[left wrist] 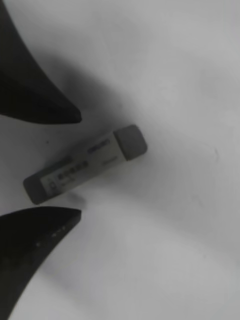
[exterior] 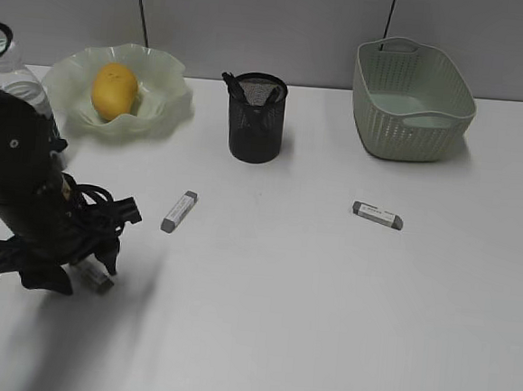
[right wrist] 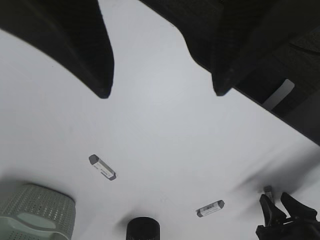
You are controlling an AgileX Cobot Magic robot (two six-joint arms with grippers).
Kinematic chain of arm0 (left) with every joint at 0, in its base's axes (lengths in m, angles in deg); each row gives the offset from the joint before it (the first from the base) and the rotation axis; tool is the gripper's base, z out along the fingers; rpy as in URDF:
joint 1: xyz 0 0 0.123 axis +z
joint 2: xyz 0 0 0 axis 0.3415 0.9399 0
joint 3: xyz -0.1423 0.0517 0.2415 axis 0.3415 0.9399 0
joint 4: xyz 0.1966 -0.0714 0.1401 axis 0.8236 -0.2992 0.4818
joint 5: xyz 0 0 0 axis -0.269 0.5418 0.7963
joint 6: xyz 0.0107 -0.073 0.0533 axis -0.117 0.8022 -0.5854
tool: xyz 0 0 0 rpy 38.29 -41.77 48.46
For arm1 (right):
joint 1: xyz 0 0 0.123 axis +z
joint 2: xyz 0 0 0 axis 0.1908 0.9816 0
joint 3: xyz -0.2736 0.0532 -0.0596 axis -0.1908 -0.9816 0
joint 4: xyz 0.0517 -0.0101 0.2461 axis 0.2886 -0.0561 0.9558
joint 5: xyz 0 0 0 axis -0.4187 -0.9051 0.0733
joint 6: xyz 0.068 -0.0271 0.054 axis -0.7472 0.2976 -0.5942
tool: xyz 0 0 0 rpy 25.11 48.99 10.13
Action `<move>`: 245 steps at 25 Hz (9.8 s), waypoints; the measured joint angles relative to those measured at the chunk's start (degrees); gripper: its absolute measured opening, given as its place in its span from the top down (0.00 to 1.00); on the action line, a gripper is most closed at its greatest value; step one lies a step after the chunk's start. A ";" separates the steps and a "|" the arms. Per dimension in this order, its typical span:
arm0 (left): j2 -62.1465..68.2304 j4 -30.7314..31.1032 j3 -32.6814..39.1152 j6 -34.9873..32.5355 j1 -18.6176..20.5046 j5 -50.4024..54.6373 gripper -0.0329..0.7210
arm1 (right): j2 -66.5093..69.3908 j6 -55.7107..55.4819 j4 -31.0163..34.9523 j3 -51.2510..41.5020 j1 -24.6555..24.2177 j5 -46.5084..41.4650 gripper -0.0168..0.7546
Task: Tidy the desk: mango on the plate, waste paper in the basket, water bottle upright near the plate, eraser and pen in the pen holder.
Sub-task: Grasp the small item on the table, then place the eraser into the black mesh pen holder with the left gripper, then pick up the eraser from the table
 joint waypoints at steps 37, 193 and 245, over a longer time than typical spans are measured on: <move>1.57 15.28 -28.43 -4.87 0.18 2.70 0.74 | 0.00 -0.11 0.00 0.00 0.00 0.21 0.34; -93.17 -2.34 18.32 -57.66 18.74 31.91 0.30 | 76.20 12.75 -0.70 26.85 -3.13 8.52 0.34; -93.17 -2.34 18.32 -57.77 18.74 31.91 0.31 | 117.11 38.79 -1.91 54.84 -11.74 12.53 0.62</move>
